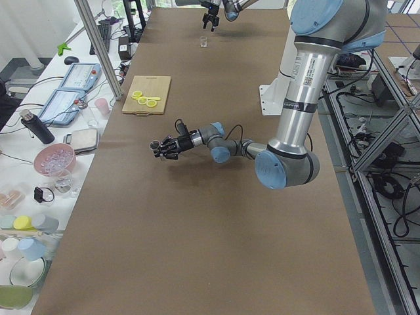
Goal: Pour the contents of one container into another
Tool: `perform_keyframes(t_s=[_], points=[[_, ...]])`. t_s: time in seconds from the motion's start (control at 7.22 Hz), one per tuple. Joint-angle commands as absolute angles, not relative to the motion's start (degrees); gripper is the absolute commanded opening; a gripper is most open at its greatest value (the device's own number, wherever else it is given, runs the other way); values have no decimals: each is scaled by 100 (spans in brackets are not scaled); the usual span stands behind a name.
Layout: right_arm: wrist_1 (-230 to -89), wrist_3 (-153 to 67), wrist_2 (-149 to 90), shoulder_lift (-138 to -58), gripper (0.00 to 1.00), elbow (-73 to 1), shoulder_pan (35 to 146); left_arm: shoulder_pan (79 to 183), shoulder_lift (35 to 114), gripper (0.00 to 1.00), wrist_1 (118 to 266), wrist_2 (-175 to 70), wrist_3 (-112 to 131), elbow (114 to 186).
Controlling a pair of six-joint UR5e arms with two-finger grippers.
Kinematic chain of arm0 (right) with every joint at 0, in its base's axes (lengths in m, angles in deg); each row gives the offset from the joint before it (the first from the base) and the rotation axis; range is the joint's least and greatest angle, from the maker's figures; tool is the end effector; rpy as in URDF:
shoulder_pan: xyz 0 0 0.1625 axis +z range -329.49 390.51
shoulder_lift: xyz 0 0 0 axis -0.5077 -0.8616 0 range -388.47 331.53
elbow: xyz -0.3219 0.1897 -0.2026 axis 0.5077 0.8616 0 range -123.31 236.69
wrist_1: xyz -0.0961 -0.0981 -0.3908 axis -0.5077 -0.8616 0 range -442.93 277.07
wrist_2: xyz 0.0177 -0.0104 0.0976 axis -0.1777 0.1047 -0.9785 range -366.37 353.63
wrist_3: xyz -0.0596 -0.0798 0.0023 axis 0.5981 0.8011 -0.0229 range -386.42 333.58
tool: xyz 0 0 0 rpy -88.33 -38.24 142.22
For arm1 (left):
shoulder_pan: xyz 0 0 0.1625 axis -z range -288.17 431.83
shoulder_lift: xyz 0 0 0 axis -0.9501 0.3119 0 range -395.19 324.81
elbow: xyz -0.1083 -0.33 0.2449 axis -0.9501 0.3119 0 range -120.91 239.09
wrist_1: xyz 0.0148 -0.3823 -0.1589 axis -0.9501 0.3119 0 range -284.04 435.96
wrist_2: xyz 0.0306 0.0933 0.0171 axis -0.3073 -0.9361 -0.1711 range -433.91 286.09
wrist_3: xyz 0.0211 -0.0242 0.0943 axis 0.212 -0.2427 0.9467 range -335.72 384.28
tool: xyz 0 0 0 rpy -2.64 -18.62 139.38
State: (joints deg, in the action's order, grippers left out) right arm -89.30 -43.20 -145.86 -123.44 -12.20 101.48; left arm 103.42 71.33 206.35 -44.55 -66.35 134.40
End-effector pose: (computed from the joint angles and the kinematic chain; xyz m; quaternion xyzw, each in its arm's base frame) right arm -0.0837 -0.4192 0.7088 0.3033 -0.4835 -0.2171 0.7919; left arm 0.4124 -0.5121 0.5266 0.5369 0.1739 -0.3982 0.7232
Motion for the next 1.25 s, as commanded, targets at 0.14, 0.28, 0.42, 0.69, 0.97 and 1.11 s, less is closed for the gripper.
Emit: perform_keyframes(t_s=[0.14, 0.28, 0.42, 0.69, 0.97, 1.11], points=[[-11004, -4321, -14673, -13278, 100, -2616, 10371, 10347, 7203, 0, 20577, -4456, -6791, 13266], [-11462, -4321, -14673, -13437, 100, -2732, 10416, 10347, 7229, 0, 20577, -4456, -6791, 13266], [-12232, -4321, -14638, -13560, 100, -2994, 10434, 10347, 7230, 0, 20551, -4464, -6800, 13257], [-14417, -4251, -14228, -13614, 100, -3836, 10425, 10347, 7238, 6, 20551, -4456, -6809, 13248], [-16204, -4189, -13620, -13544, 100, -4323, 11138, 10347, 7247, 16, 20551, -4456, -6809, 13248], [-16351, -4189, -13636, -13526, 100, -4359, 11485, 10347, 7247, 21, 20542, -4456, -6809, 13248]])
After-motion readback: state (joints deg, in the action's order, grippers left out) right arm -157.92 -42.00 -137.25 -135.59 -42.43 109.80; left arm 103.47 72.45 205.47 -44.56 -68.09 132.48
